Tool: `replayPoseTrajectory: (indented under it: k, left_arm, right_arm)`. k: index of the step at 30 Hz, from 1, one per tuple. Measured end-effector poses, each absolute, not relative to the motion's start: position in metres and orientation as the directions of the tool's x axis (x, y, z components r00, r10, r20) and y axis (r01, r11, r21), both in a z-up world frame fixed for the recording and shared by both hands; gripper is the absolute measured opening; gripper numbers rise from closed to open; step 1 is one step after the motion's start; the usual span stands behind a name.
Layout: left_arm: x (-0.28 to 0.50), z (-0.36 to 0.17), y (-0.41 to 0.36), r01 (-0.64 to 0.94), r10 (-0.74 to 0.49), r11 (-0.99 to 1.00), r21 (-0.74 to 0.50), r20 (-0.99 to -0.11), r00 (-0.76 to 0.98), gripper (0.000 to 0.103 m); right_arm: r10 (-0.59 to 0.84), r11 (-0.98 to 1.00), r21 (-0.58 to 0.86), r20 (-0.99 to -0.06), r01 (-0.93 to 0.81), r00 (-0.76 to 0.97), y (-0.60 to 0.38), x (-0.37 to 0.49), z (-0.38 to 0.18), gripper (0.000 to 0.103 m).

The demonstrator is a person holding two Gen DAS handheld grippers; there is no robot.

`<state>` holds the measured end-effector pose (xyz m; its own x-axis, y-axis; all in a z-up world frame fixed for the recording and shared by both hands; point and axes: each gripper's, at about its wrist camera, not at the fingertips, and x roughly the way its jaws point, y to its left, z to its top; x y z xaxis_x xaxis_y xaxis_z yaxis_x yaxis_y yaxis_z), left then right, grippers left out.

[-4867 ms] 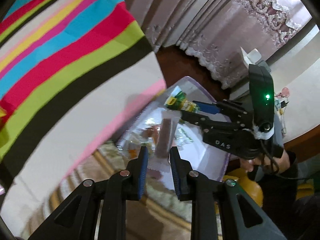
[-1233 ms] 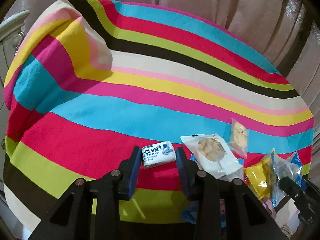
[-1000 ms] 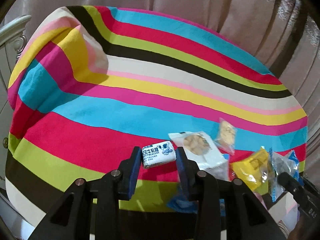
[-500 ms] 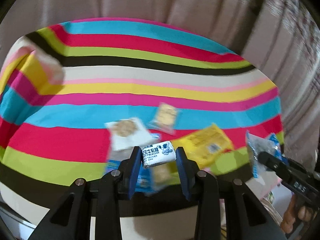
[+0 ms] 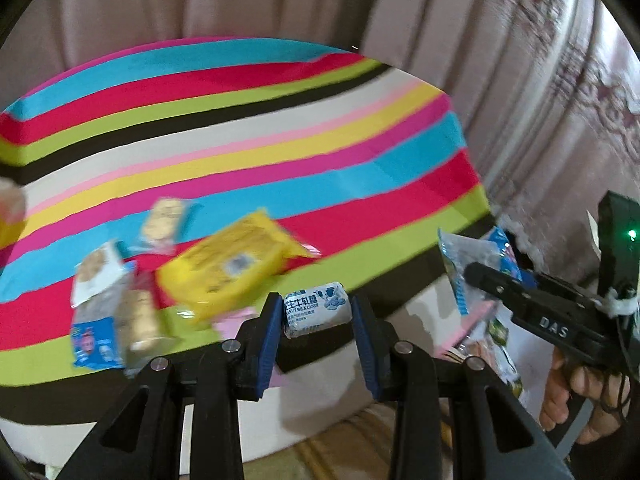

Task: Organize snacks
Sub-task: 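Carry both snacks over the white box and open both tools to release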

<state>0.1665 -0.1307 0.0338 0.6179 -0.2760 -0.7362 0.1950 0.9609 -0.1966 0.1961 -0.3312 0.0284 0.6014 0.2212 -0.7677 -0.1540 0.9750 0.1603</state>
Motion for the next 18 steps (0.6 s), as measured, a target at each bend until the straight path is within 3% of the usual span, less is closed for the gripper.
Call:
replayPoseTrajectory:
  k: [18]
  left_arm:
    - [0.152,0.033,-0.271,0.520,-0.442,0.832,-0.195,-0.800,0.407,0.036]
  right_arm:
    - [0.056,0.986,0.131,-0.843,0.103,0.535,-0.459,0.150,-0.012,0.047]
